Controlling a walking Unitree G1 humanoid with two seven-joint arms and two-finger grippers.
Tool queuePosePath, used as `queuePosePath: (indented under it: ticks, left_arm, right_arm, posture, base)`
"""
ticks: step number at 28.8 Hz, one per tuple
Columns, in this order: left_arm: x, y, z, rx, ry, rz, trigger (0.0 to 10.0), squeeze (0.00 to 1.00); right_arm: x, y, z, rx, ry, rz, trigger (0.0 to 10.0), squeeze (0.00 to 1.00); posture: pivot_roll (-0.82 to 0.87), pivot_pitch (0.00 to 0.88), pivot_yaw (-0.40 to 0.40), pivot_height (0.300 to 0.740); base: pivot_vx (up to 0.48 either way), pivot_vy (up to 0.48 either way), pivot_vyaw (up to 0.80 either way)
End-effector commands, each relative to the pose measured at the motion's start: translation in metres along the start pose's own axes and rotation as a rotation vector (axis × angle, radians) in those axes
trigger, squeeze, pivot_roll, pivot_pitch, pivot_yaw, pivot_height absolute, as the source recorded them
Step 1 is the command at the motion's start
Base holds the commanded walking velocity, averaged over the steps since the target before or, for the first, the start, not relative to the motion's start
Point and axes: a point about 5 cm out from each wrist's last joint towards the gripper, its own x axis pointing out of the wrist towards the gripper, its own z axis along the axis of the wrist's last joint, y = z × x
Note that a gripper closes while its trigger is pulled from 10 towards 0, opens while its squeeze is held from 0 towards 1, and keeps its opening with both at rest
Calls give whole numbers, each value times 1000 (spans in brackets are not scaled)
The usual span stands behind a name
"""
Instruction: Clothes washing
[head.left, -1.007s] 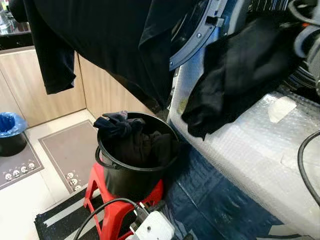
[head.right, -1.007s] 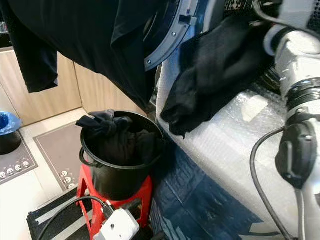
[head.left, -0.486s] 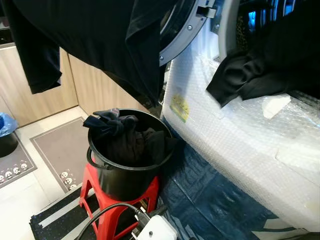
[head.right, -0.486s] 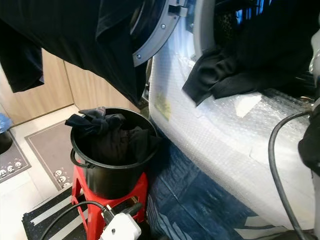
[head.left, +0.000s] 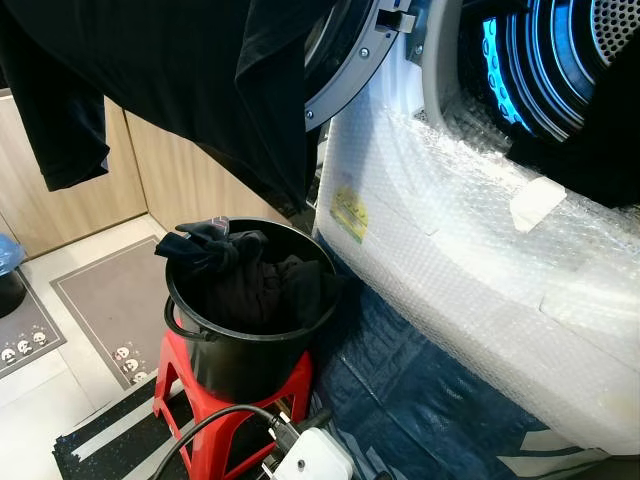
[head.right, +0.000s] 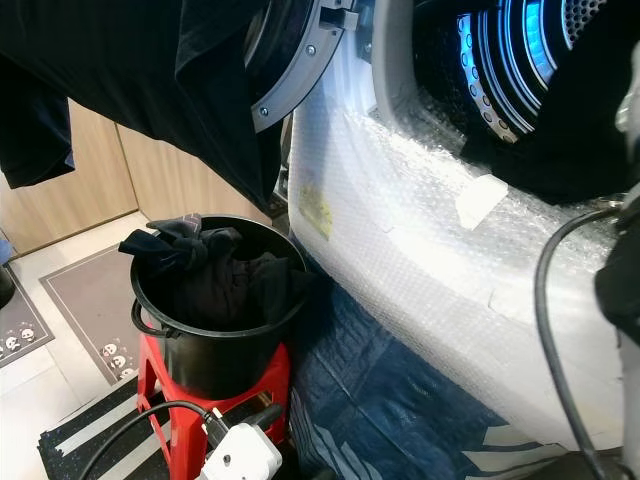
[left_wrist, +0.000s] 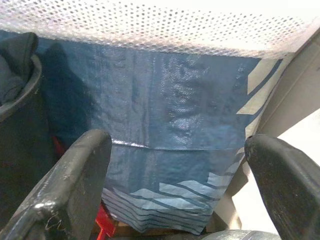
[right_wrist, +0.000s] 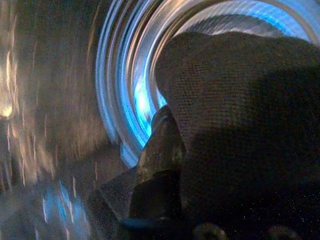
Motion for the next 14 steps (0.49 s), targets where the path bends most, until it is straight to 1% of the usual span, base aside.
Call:
queuePosePath:
  ticks: [1, 2, 3, 4, 6, 7, 8, 9, 10, 11, 14]
  left_arm:
    - [0, -5, 6, -25, -24, -18, 10000, 0]
    - [0, -5, 6, -25, -23, -18, 10000, 0]
    - [0, -5, 6, -24, -23, -19, 10000, 0]
    - [0, -5, 6, -24, -23, -19, 10000, 0]
    - [0, -4, 6, -24, -22, -19, 10000, 0]
    - [0, -4, 6, -24, -22, -19, 10000, 0]
    - [0, -4, 6, -24, -22, -20, 10000, 0]
    - [1, -4, 6, -24, -21, -23, 10000, 0]
    - [1, -4, 6, -23, -21, -25, 10000, 0]
    - [2, -3, 6, -21, -22, -27, 10000, 0]
    - [2, -3, 5, -20, -22, -27, 10000, 0]
  right_arm:
    - [-1, 2, -12, -113, 62, 46, 10000, 0]
    - [-4, 10, -27, -136, 130, 122, 10000, 0]
    - [-5, 12, -33, -166, 160, 151, 10000, 0]
    - [-6, 15, -38, -165, 187, 189, 10000, 0]
    - [-8, 20, -43, -155, 213, 240, 10000, 0]
    - [-8, 20, -43, -155, 213, 240, 10000, 0]
    - [-8, 20, -43, -178, 218, 250, 10000, 0]
    - [-7, 16, -42, -145, 226, 219, 10000, 0]
    - [-6, 12, -40, -140, 222, 185, 10000, 0]
    - [-5, 5, -39, -84, 235, 124, 10000, 0]
    - [-5, -2, -38, -88, 239, 76, 10000, 0]
  posture:
    - [174, 118, -207, 740]
    - [171, 117, -204, 740]
    - [168, 118, -202, 740]
    - [166, 117, -201, 740]
    - [163, 117, -199, 740]
    - [163, 117, -199, 740]
    - [159, 115, -197, 740]
    - [156, 114, -197, 740]
    - [153, 113, -197, 740]
    - [154, 111, -200, 740]
    - [154, 107, -200, 740]
  base:
    - [0, 0, 0]
    - [0, 0, 0]
    - [0, 0, 0]
    - [0, 0, 0]
    - [0, 0, 0]
    - [0, 0, 0]
    - [0, 0, 0]
    - [0, 0, 0]
    - [0, 0, 0]
    - [0, 0, 0]
    - [0, 0, 0]
